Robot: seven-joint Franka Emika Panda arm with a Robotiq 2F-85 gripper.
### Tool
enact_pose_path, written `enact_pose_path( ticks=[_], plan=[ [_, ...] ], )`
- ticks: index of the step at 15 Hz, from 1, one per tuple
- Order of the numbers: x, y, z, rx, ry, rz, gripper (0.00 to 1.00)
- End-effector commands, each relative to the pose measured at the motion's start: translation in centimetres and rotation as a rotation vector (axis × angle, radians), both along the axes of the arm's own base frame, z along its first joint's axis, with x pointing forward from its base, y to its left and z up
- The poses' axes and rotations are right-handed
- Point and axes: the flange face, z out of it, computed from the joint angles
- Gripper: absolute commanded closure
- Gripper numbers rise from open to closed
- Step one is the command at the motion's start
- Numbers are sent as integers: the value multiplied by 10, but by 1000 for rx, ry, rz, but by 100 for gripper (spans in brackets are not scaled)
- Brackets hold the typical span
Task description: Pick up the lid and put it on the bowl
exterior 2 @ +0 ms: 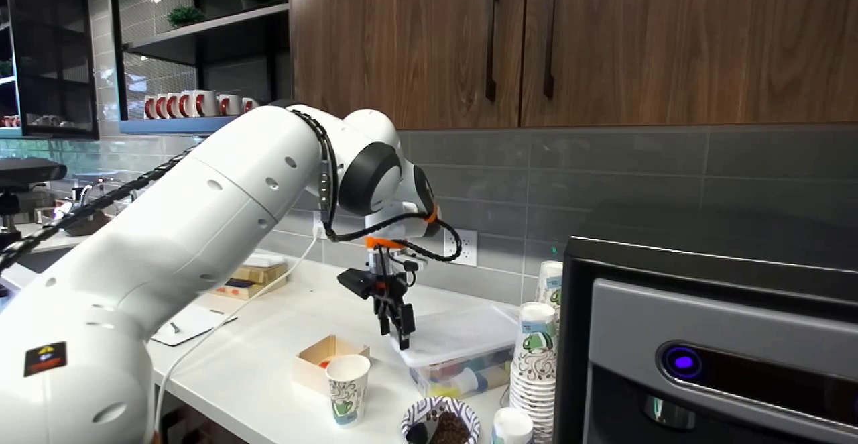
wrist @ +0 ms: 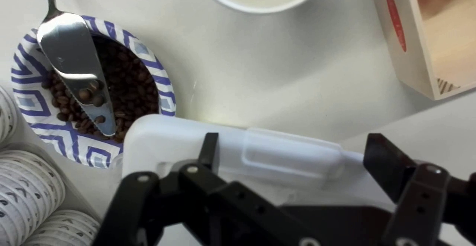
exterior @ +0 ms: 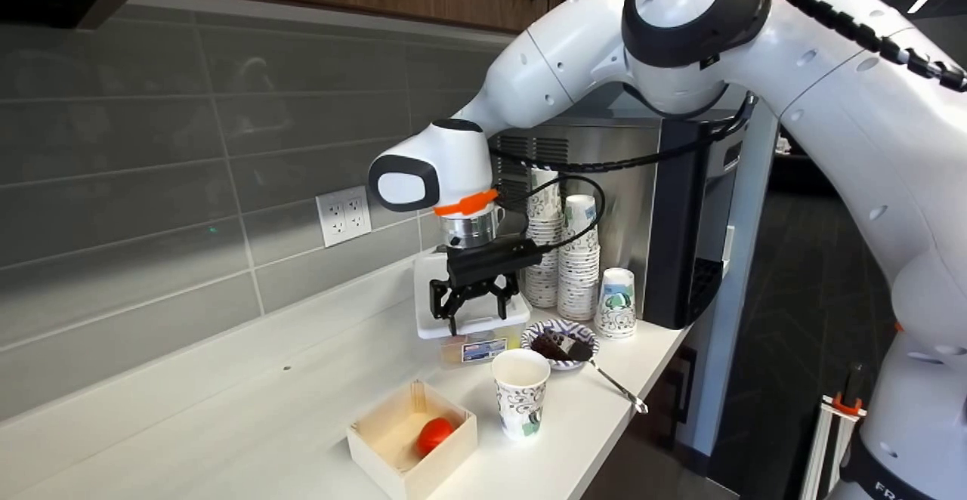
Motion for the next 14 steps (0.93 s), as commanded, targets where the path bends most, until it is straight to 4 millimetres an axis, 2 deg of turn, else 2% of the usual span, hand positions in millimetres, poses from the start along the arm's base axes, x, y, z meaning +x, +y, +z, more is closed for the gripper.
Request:
enact_pose_path(
  ticks=[1,14],
  plan=[
    [-2,-11,9,-27,-2,-32,0],
    [-14,-47,12,-36,-9,-133,0]
  ],
)
